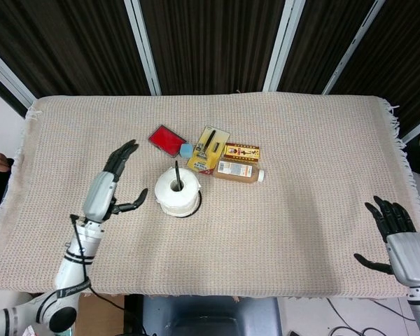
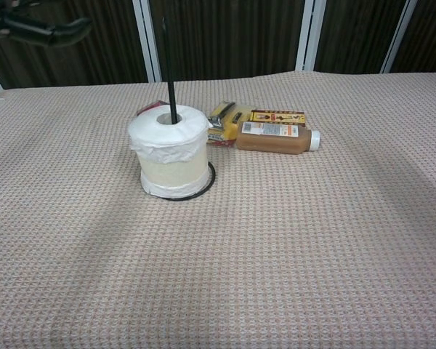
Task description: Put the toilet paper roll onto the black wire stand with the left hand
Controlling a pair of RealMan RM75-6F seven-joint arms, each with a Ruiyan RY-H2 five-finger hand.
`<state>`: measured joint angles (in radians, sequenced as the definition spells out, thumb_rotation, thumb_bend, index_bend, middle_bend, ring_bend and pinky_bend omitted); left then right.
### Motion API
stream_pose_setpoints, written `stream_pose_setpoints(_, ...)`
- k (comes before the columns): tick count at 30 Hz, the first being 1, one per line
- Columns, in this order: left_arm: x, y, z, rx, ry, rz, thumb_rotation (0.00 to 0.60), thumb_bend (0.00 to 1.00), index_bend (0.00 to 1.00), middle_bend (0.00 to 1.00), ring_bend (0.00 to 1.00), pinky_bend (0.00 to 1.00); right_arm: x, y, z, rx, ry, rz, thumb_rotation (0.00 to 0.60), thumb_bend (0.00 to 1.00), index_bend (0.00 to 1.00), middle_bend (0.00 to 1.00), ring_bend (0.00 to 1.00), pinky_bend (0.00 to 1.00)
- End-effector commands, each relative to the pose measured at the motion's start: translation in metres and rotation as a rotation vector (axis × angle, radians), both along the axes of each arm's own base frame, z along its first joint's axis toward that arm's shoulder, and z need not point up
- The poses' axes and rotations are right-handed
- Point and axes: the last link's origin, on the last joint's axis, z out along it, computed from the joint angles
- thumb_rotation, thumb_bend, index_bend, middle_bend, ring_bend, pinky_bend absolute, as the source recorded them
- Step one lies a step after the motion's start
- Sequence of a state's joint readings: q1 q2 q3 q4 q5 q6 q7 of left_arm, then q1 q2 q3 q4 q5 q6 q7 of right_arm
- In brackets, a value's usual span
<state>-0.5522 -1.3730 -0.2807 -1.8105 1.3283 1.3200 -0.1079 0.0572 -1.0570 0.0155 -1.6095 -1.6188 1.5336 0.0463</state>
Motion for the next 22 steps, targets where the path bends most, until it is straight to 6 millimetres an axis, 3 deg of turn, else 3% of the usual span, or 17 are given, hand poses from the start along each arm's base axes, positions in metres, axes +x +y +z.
stream_pose_setpoints(1, -0.061, -0.037, 0.02, 0.049, 0.17, 0.125, 0.6, 0.41, 0.0, 0.0, 0.0, 0.01, 0.001, 0.0, -0.002, 0.004, 0.005, 0.0, 0.6, 0.07, 0.0, 0.0, 0.0, 0.0)
stream_pose_setpoints(6, -0.123, -0.08, 0.035, 0.027, 0.286, 0.272, 0.6, 0.41, 0.0, 0.0, 0.0, 0.01, 0.001, 0.001, -0.007, 0.01, 0.021, 0.001, 0.6, 0.06, 0.0, 0.0, 0.0, 0.0)
stream_pose_setpoints(9, -0.162, -0.111, 0.046, 0.077, 0.46, 0.376, 0.6, 0.41, 0.0, 0.0, 0.0, 0.01, 0.002, 0.002, -0.009, 0.011, 0.03, 0.007, 0.6, 0.06, 0.0, 0.0, 0.0, 0.0)
stream_pose_setpoints(13, -0.192, -0.139, 0.047, 0.189, 0.602, 0.506, 0.6, 0.42, 0.0, 0.0, 0.0, 0.01, 0.002, 0.002, -0.009, 0.004, 0.036, 0.007, 0.6, 0.07, 0.0, 0.0, 0.0, 0.0)
stream_pose_setpoints(22, -0.19, -0.145, 0.052, 0.242, 0.74, 0.502, 0.6, 0.44, 0.0, 0.0, 0.0, 0.0, 0.001, 0.002, -0.01, -0.011, 0.045, 0.0, 0.6, 0.07, 0.0, 0.0, 0.0, 0.0)
